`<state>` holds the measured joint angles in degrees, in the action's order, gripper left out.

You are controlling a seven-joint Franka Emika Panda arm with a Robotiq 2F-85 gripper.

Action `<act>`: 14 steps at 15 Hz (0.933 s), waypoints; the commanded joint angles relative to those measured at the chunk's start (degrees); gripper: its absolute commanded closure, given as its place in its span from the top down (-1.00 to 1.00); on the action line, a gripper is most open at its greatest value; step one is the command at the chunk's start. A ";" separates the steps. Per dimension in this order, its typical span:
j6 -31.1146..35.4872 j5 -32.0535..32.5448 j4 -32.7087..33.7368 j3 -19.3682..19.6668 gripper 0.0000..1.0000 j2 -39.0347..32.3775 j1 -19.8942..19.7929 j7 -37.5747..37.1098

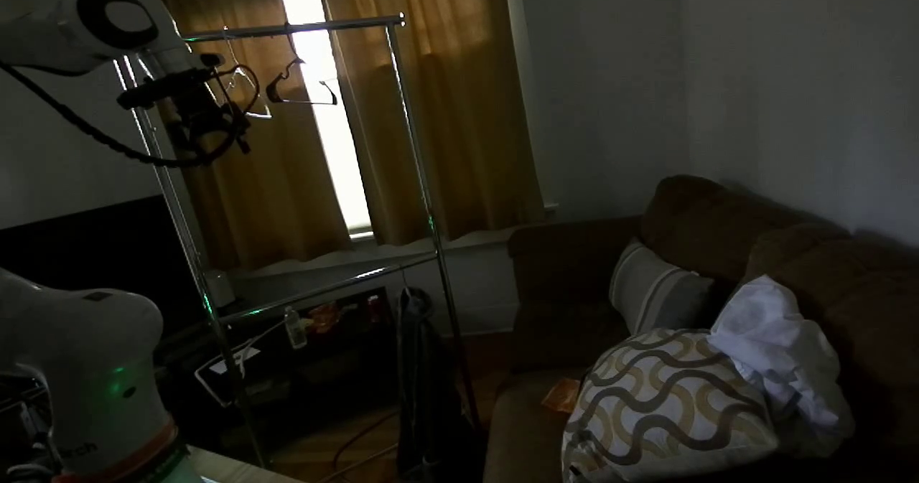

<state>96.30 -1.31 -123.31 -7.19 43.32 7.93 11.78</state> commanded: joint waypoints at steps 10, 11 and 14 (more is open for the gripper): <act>-0.25 -0.28 5.62 4.68 1.00 0.77 4.22 9.60; 0.33 -0.64 5.93 4.94 1.00 0.45 4.45 9.82; 2.81 -2.09 6.81 5.50 1.00 -0.59 5.70 11.01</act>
<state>97.01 -1.66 -117.29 -2.75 43.77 11.66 21.13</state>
